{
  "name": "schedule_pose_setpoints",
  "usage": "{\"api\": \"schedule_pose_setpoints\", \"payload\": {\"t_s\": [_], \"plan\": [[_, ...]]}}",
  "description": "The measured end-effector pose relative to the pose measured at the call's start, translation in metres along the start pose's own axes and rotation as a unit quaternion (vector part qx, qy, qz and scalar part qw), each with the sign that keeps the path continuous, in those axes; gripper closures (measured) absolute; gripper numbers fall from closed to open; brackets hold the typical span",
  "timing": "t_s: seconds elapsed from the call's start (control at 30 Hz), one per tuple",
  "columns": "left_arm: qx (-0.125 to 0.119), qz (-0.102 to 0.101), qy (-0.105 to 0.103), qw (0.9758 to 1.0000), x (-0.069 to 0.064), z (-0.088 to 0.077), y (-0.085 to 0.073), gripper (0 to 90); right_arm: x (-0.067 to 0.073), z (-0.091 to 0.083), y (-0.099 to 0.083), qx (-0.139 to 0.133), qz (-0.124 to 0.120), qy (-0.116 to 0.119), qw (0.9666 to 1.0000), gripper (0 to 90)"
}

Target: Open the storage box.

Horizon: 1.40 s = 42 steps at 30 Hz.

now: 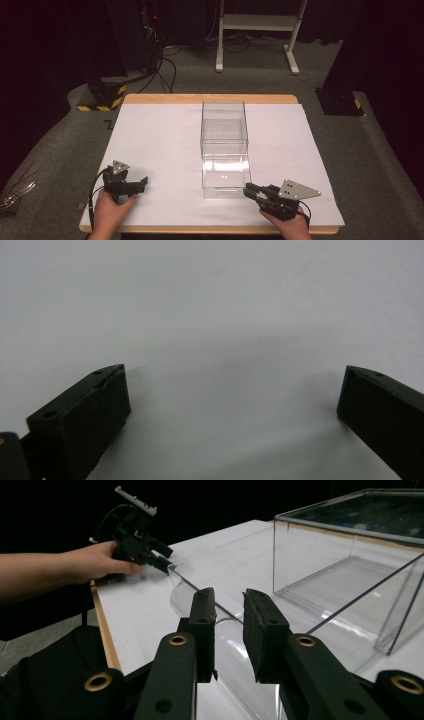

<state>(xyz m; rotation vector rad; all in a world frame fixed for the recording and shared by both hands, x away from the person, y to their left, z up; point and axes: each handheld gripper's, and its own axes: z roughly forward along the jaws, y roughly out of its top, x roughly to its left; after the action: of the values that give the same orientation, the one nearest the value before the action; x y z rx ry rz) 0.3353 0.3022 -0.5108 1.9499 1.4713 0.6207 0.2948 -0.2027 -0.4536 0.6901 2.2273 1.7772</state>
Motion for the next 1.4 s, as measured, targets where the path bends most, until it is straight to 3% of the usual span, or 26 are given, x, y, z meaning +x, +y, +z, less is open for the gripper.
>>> {"api": "schedule_pose_setpoints", "payload": {"t_s": [0.4,0.77,1.0,1.27,1.3,1.4], "plan": [[0.0,0.0,0.0,1.0,0.0,0.0,0.0,0.6,-0.013,-0.011,0.0,-0.035,0.001,-0.046,0.9983,68.1],[0.0,0.0,0.0,1.0,0.0,0.0,0.0,0.6,-0.029,-0.022,-0.008,-0.038,0.011,-0.098,0.9944,63.7],[0.0,0.001,0.0,1.0,0.0,0.0,0.0,0.6,-0.043,-0.026,-0.019,-0.011,0.016,-0.152,0.9882,59.7],[0.0,0.001,0.0,1.0,0.0,0.0,0.0,0.6,-0.052,-0.031,-0.026,0.009,0.024,-0.188,0.9818,55.5],[0.0,0.001,0.0,1.0,0.0,0.0,0.0,0.6,-0.054,-0.032,-0.028,0.023,0.022,-0.207,0.9778,54.2],[0.0,0.0,0.0,1.0,0.0,0.0,0.0,0.6,-0.059,-0.034,-0.032,0.044,0.017,-0.232,0.9716,52.7]]}}
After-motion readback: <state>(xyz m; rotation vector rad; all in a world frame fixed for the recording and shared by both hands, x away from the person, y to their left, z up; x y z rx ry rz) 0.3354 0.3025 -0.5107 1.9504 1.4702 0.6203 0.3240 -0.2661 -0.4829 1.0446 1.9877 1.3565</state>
